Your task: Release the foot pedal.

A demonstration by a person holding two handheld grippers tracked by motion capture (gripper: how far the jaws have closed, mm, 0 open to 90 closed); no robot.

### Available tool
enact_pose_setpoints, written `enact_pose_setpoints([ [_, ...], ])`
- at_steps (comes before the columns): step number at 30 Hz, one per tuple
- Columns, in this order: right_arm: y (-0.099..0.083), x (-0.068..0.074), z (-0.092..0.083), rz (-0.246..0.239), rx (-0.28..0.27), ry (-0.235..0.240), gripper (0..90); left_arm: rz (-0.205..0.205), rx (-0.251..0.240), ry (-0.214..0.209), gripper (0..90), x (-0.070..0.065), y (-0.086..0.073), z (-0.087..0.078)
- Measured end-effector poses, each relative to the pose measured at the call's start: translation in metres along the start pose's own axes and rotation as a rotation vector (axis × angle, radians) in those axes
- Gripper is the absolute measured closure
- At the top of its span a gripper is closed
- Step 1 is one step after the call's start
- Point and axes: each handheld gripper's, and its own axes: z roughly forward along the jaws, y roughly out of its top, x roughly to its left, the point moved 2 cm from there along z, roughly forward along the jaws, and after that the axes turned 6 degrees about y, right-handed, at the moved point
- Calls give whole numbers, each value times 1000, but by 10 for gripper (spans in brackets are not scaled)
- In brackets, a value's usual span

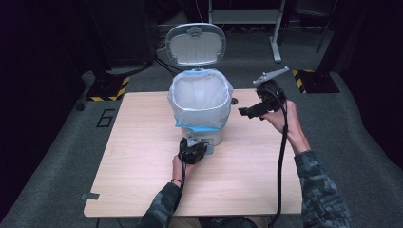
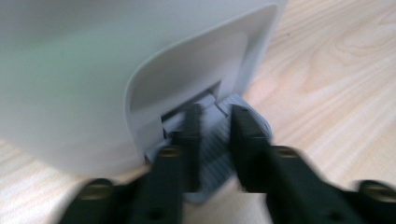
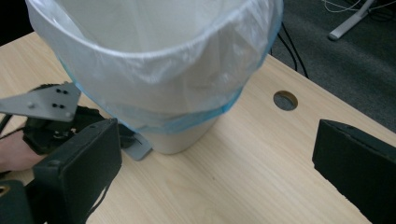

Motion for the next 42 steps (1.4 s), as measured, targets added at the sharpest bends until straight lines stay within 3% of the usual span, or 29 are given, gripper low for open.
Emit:
enact_pose_setpoints([
  [2,-15,-3,-3,10,-14,-9,6,-8,4,11,577,1,-1,-8],
  [4,-30,-5,-5,35,-27,-13,6,-27,2,23,478,4,-3,-18],
  [5,-38,-6,-5,47,-32,-14,6,-2,5,30,441,8,-3,-24],
  [8,-64,-9,-4,85,-46,-32,6,-9,12,47,329,16,-7,-40],
  [11,-85,-9,-3,113,-50,-45,5,-31,21,66,272,24,-12,-50],
  [14,-110,-8,-1,144,-59,-64,3,-67,18,93,238,35,-20,-62],
  [22,-165,-6,4,213,-71,-107,1,-90,34,170,176,64,-41,-91],
  [26,-190,-6,7,250,-67,-129,0,-130,37,208,158,81,-54,-104],
  [35,-233,-5,17,289,-43,-196,0,-184,83,276,146,111,-86,-122],
  [42,-262,-2,27,333,-30,-230,0,-186,128,323,146,123,-103,-130],
])
